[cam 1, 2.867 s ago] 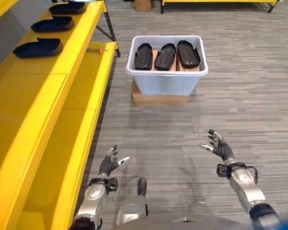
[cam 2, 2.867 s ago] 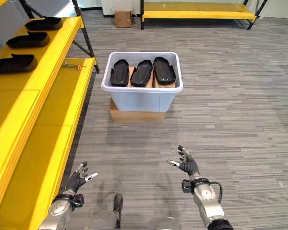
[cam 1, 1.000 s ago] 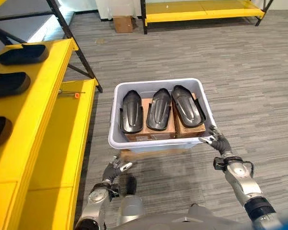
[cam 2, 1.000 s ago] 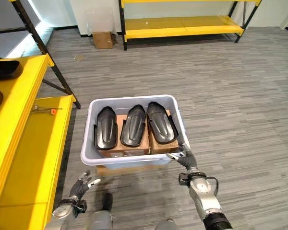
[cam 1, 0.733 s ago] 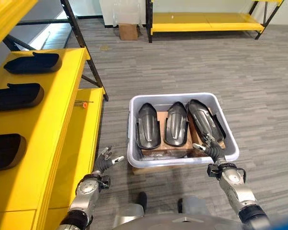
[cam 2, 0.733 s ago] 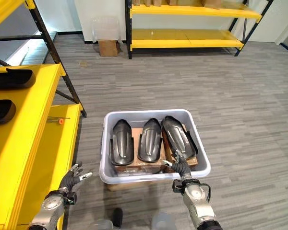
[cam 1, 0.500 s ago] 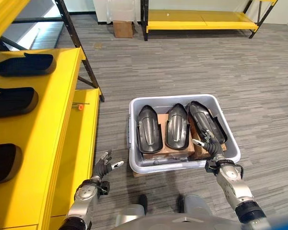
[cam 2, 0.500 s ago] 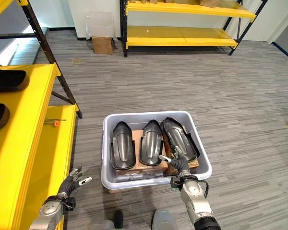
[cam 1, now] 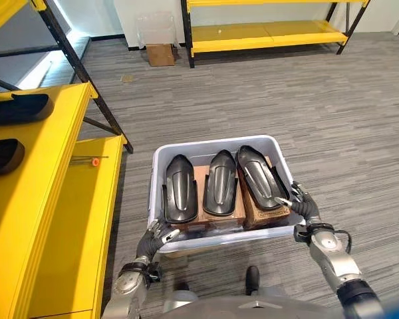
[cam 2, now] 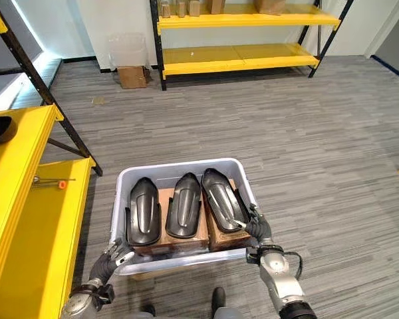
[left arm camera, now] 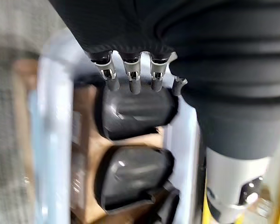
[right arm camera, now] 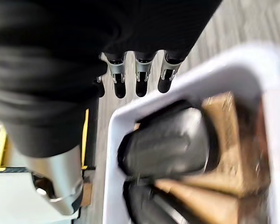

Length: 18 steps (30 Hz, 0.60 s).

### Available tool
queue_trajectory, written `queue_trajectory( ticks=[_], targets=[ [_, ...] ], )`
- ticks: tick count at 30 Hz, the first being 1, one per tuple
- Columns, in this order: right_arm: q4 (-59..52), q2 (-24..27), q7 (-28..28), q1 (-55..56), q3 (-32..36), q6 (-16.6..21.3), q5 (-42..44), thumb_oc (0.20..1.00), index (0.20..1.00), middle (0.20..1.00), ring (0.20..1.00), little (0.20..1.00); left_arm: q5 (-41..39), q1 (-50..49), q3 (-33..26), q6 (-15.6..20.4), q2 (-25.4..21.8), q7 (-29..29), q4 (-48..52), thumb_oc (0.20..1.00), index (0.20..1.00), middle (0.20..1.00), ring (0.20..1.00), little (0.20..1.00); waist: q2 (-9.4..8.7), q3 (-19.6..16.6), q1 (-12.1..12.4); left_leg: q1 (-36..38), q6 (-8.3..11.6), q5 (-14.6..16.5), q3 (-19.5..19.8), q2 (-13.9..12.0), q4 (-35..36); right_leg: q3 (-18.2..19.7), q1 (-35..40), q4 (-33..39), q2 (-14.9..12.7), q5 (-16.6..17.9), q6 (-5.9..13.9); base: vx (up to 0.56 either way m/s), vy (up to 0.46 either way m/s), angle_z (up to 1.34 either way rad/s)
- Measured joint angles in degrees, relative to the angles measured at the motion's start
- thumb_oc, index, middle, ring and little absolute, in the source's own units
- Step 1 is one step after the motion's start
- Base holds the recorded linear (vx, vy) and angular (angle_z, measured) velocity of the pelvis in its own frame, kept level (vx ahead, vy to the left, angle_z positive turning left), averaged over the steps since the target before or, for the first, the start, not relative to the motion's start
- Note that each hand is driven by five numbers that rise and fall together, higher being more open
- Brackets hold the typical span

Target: Move parts from the plastic box to the shelf.

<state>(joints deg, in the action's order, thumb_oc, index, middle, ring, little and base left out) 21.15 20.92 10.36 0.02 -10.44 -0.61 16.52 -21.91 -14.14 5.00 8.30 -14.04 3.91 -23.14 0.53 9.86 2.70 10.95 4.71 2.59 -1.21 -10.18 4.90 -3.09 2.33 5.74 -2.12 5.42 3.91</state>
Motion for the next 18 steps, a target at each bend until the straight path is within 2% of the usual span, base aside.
queue_trajectory(
  ticks=[4, 11, 15, 16, 18],
  targets=[
    [0.0, 0.1, 1.2, 0.0, 0.9, -0.2, 0.0, 1.0, 1.0, 1.0, 1.0, 1.0, -0.1, 1.0, 0.2, 0.1, 0.0, -0.1, -0.1, 1.0, 1.0, 1.0, 1.0, 1.0, -0.05, 0.2, 0.0, -0.1, 0.45, 0.3, 0.1, -0.5, 0.3, -0.7, -0.2, 0.0, 0.3, -0.1, -0.51, 0.06, -0.016, 0.04],
    [0.0, -0.1, 1.1, -0.1, 0.7, -0.2, -1.1, 1.0, 1.0, 1.0, 1.0, 1.0, -3.8, 0.4, -0.1, 0.9, -1.3, -0.2, -0.6, 1.0, 1.0, 1.0, 1.0, 1.0, -0.54, 0.6, 1.4, -0.5, 0.64, 0.3, 0.2, 1.3, 0.6, -0.7, -0.7, 0.0, -1.7, 0.5, 0.28, 0.04, 0.001, 0.0],
    [1.5, -0.1, 1.7, -5.3, 0.2, 0.0, -0.9, 1.0, 1.0, 1.0, 1.0, 1.0, -5.3, 2.9, 0.0, 1.6, -4.3, -0.4, -0.2, 1.0, 1.0, 1.0, 1.0, 1.0, -1.74, 3.4, 2.6, -4.7, 0.98, -0.2, 0.8, 2.3, -1.5, -0.7, -4.0, -0.3, -2.3, 2.1, 0.15, -0.24, -0.058, 0.05],
    [2.5, 0.2, 1.5, -8.5, 0.3, 0.6, 1.1, 1.0, 1.0, 1.0, 1.0, 1.0, -7.7, 5.6, 0.2, 2.1, -6.3, -0.2, 0.0, 1.0, 1.0, 1.0, 1.0, 1.0, -2.68, 5.1, 2.9, -8.4, 1.02, -0.2, 1.8, 2.8, -3.7, -0.8, -6.2, -0.3, -2.6, 2.9, -0.02, -0.16, -0.02, 0.18],
    [3.7, 0.7, 1.0, -14.3, 0.8, 0.7, 4.5, 1.0, 1.0, 1.0, 1.0, 1.0, -12.4, 10.1, 0.5, 2.1, -8.0, 0.1, 0.1, 1.0, 1.0, 1.0, 1.0, 1.0, -2.99, 9.4, 3.5, -11.6, 1.27, -0.3, 2.5, 3.0, -5.4, -1.1, -8.3, -0.4, -2.7, 4.1, -0.47, -0.22, -0.06, 0.17]
  ],
)
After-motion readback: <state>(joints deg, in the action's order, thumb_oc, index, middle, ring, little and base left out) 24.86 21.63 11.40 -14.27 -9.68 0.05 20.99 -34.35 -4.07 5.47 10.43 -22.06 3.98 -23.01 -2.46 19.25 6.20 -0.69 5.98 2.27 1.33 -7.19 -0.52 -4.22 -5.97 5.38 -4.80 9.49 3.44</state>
